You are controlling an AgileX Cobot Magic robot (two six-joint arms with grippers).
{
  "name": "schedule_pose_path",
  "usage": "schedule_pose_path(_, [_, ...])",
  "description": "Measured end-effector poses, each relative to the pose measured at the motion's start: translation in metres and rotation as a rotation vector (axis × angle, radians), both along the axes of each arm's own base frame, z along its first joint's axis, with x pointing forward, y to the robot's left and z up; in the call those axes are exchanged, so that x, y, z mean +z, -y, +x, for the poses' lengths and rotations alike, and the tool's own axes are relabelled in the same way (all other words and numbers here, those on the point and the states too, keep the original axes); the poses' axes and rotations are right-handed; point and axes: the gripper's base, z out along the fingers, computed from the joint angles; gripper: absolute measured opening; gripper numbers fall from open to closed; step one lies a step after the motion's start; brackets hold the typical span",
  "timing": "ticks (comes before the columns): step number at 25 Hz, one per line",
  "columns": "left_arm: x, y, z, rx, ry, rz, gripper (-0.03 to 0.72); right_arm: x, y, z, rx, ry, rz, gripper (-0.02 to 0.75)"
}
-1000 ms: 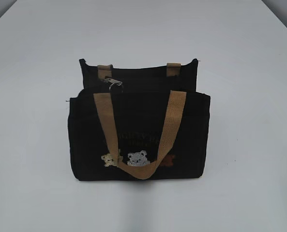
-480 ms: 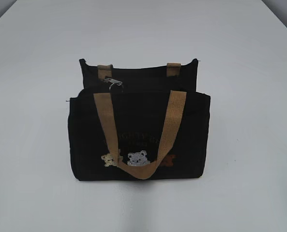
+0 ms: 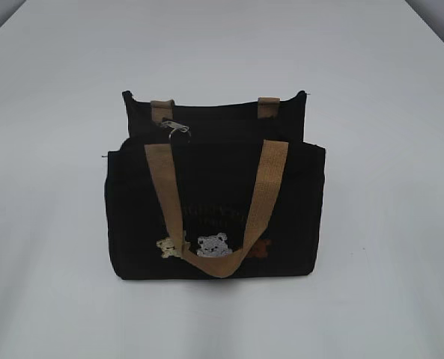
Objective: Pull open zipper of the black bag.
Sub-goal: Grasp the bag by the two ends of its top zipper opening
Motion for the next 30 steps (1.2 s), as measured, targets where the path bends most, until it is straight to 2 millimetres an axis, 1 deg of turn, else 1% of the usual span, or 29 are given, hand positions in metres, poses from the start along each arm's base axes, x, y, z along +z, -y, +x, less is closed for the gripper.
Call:
schedule_pose_path(2, [-0.002, 0.004, 0.028, -0.032, -0.097, -0.014, 0.370, 0.006, -0.003, 0.020, 0.021, -0.038, 0.003, 0.579])
schedule_pose_path(5, [-0.004, 0.009, 0.067, -0.096, -0.201, 0.003, 0.370, 0.020, -0.010, 0.046, 0.080, -0.077, 0.001, 0.577])
schedule_pose_path(7, [-0.002, 0.014, 0.093, -0.142, -0.250, 0.003, 0.370, 0.032, -0.015, 0.063, 0.137, -0.104, -0.033, 0.563])
schedule_pose_path(8, [-0.006, 0.018, 0.111, -0.176, -0.304, -0.005, 0.370, 0.035, -0.019, 0.073, 0.165, -0.129, -0.057, 0.554])
schedule_pose_path(9, [-0.007, 0.023, 0.124, -0.213, -0.328, -0.008, 0.370, 0.040, -0.023, 0.083, 0.196, -0.152, -0.076, 0.543])
schedule_pose_path(12, [-0.010, 0.042, 0.156, -0.321, -0.390, -0.016, 0.398, 0.051, -0.037, 0.113, 0.292, -0.210, -0.139, 0.526])
schedule_pose_path(13, [-0.014, 0.050, 0.167, -0.351, -0.417, -0.010, 0.419, 0.051, -0.044, 0.128, 0.324, -0.240, -0.159, 0.524])
schedule_pose_path(15, [-0.023, 0.065, 0.186, -0.407, -0.468, 0.006, 0.453, 0.054, -0.055, 0.145, 0.378, -0.259, -0.195, 0.522])
schedule_pose_path(17, [-0.036, 0.081, 0.206, -0.450, -0.524, 0.019, 0.468, 0.056, -0.067, 0.163, 0.434, -0.270, -0.230, 0.519])
schedule_pose_path(18, [-0.040, 0.089, 0.213, -0.471, -0.541, 0.026, 0.471, 0.057, -0.073, 0.170, 0.459, -0.269, -0.249, 0.519])
schedule_pose_path(21, [-0.061, 0.109, 0.233, -0.517, -0.610, 0.053, 0.474, 0.052, -0.091, 0.191, 0.535, -0.290, -0.301, 0.519])
schedule_pose_path(23, [-0.073, 0.115, 0.243, -0.528, -0.646, 0.070, 0.465, 0.045, -0.101, 0.205, 0.568, -0.315, -0.321, 0.519])
schedule_pose_path(25, [-0.084, 0.118, 0.251, -0.529, -0.677, 0.077, 0.440, 0.040, -0.110, 0.214, 0.589, -0.333, -0.328, 0.519])
schedule_pose_path(28, [-0.092, 0.120, 0.256, -0.528, -0.700, 0.078, 0.344, 0.031, -0.126, 0.224, 0.623, -0.338, -0.332, 0.519])
schedule_pose_path(30, [-0.093, 0.121, 0.256, -0.531, -0.703, 0.075, 0.231, 0.025, -0.139, 0.229, 0.646, -0.320, -0.341, 0.519])
